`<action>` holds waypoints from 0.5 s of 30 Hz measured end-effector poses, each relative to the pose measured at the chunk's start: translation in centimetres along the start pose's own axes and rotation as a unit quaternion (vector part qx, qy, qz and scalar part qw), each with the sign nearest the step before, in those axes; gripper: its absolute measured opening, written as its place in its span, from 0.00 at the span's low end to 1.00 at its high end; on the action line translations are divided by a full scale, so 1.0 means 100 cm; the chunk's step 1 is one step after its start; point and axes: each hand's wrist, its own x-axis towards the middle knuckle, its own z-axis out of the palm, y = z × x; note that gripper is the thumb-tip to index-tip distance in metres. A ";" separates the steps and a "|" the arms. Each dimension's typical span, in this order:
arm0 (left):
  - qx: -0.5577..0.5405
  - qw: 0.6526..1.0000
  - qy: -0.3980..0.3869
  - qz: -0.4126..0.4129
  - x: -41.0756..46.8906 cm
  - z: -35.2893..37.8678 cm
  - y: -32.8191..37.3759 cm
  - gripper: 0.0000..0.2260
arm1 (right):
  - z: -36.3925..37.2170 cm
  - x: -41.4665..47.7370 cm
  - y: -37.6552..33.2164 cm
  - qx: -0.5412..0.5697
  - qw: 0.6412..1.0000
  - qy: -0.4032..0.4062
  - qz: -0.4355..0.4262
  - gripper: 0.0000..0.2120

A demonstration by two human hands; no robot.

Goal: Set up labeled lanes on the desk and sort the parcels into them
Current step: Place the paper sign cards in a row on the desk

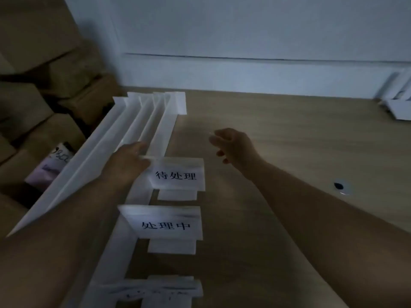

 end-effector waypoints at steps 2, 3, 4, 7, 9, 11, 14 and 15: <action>0.022 1.000 -0.011 -0.001 0.005 0.003 -0.006 0.23 | 0.013 0.004 0.004 -0.015 1.000 -0.014 0.004 0.21; 0.022 1.000 -0.017 -0.008 0.007 0.006 -0.011 0.22 | 0.020 0.007 0.009 -0.022 0.999 -0.025 0.011 0.21; 0.017 1.000 -0.019 -0.014 0.008 0.008 -0.014 0.22 | 0.027 0.009 0.015 -0.026 0.999 -0.040 0.015 0.21; 0.029 1.000 -0.010 -0.006 0.012 0.016 -0.020 0.19 | 0.040 0.015 0.024 -0.043 0.996 -0.070 0.027 0.19; 0.048 0.999 -0.001 0.012 0.016 0.017 -0.019 0.17 | 0.042 0.018 0.030 -0.064 0.995 -0.077 0.028 0.14; 0.056 0.998 -0.002 0.022 0.023 0.020 -0.016 0.14 | 0.040 0.021 0.034 -0.092 0.993 -0.064 0.023 0.09; 0.058 0.997 -0.009 0.050 0.038 0.026 -0.005 0.11 | 0.026 0.033 0.037 -0.107 0.994 -0.031 0.004 0.07; 0.060 0.996 -0.009 0.063 0.045 0.029 0.001 0.10 | 0.019 0.038 0.037 -0.109 0.994 -0.022 0.000 0.07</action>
